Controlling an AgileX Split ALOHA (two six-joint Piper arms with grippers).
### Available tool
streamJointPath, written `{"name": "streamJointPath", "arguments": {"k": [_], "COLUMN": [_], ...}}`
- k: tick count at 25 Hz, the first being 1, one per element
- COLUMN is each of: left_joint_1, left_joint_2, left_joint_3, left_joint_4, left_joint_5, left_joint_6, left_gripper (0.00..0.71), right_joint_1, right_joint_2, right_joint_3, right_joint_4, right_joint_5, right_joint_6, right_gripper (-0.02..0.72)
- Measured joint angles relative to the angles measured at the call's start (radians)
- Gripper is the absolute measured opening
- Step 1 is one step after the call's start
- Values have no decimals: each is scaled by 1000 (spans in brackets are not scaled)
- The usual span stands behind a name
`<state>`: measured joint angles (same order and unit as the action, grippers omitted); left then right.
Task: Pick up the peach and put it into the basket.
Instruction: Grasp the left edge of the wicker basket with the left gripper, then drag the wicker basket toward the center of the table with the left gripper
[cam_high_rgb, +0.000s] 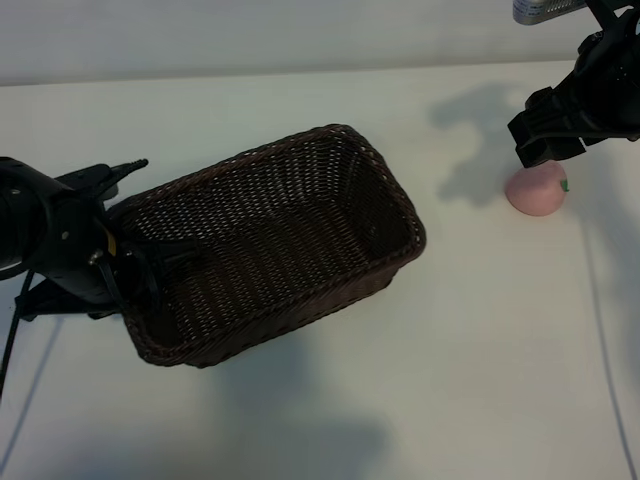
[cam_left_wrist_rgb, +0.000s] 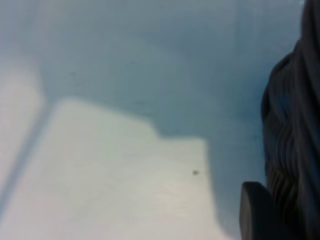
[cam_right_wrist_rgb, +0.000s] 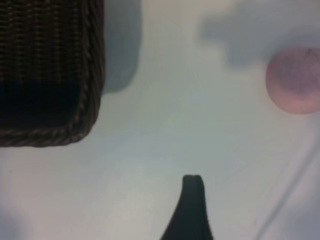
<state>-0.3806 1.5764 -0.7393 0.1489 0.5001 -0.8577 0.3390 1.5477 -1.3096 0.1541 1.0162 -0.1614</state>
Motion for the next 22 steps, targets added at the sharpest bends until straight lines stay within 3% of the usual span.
{"name": "streamJointPath", "arguments": {"k": [16,22], "left_joint_1": [0,0], "left_joint_2": [-212,-235], "left_joint_3": [8,8], "left_joint_4": [-43,-149], "left_joint_5": [-29,-81], "left_joint_6": [50,143], "left_gripper": [95,94], "right_joint_1": [0,0], "right_joint_2": [0,0], "right_joint_3": [0,0], "right_joint_4": [0,0], "right_joint_5": [0,0], "right_joint_6": [0,0], "right_gripper": [599,599]}}
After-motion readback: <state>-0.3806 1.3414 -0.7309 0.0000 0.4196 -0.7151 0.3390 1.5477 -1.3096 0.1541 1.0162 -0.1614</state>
